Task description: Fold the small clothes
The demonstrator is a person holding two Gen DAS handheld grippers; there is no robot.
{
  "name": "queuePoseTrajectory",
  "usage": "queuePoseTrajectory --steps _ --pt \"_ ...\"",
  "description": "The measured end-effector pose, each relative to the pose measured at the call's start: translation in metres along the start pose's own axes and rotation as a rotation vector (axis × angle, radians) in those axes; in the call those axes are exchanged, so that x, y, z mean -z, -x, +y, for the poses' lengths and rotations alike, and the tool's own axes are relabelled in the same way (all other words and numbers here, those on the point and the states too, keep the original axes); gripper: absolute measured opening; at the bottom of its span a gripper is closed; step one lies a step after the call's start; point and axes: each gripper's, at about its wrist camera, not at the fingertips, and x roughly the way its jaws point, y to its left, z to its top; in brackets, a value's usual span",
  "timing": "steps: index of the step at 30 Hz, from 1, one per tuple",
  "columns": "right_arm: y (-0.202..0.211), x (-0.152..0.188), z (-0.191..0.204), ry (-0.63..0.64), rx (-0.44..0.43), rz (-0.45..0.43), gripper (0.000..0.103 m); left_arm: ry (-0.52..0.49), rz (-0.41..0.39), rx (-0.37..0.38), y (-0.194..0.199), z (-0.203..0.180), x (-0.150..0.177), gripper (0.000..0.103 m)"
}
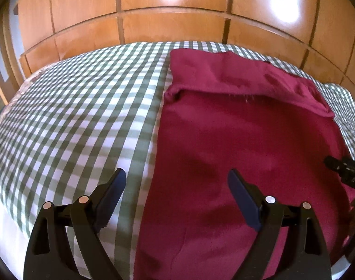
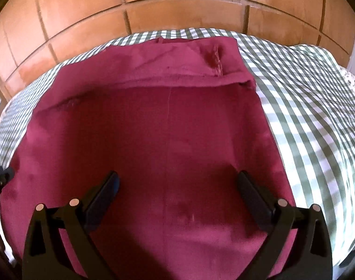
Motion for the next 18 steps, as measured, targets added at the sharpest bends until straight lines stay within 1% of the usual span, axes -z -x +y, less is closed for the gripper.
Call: queuePoseTrajectory --steps 4,6,10,14,18 --pt "0.013 0.012 -0.004 0.018 -0.010 0.010 0.101 -0.043 0.037 0.019 0.004 0.005 0.015 0.088" --pt "0.018 0.018 -0.007 0.015 -0.012 0.012 0.101 -0.041 0.050 0.022 0.005 0.010 0.021 0.088" --pt "0.025 0.026 -0.010 0.019 -0.009 0.012 0.101 -0.028 0.048 0.020 0.011 0.016 0.030 0.088" --pt "0.035 0.033 -0.015 0.020 -0.011 0.020 0.101 -0.048 0.054 0.018 0.018 0.014 0.036 0.088" --pt "0.047 0.042 -0.024 0.002 -0.009 0.030 0.101 -0.067 0.068 0.032 0.023 0.015 0.041 0.088"
